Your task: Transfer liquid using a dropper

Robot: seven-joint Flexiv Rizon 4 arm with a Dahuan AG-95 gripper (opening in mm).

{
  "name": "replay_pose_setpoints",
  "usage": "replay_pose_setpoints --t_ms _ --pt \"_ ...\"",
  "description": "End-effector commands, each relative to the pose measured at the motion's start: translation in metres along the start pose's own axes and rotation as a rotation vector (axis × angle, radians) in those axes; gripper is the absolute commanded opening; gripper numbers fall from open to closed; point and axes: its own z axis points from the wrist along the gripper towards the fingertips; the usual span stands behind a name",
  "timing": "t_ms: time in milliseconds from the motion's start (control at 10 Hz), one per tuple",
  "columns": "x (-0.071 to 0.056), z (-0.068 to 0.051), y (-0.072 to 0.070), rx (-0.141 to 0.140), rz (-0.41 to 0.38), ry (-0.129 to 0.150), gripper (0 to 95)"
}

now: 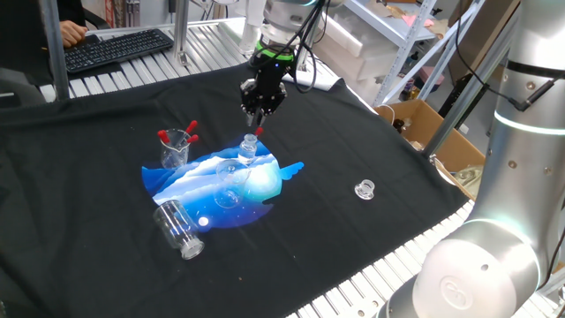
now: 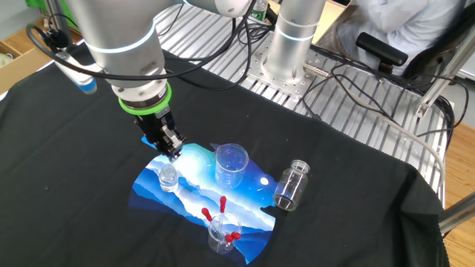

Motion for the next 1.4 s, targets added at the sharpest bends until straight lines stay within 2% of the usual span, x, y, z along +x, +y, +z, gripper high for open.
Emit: replay_pose_setpoints --t_ms 100,300,700,800,900,1000,1200,1400 --pt "0.003 -0.003 0.0 0.005 -0.002 0.007 19.0" --pt "0.009 -0.009 0.0 0.008 -0.013 0.006 19.0" --pt "0.032 -0.017 -0.005 0.028 -0.024 -0.002 19.0" --pt "0.04 -0.015 -0.008 0.038 -0.039 -0.024 19.0" --pt "0.044 -0.013 -0.009 0.039 -0.043 -0.04 0.0" --pt "0.045 -0.013 -0.009 0.04 -0.045 -0.044 0.0" --pt "0.049 -0.01 -0.012 0.042 -0.065 -0.086 0.0" --pt "0.05 -0.007 -0.014 0.05 -0.068 -0.099 0.0"
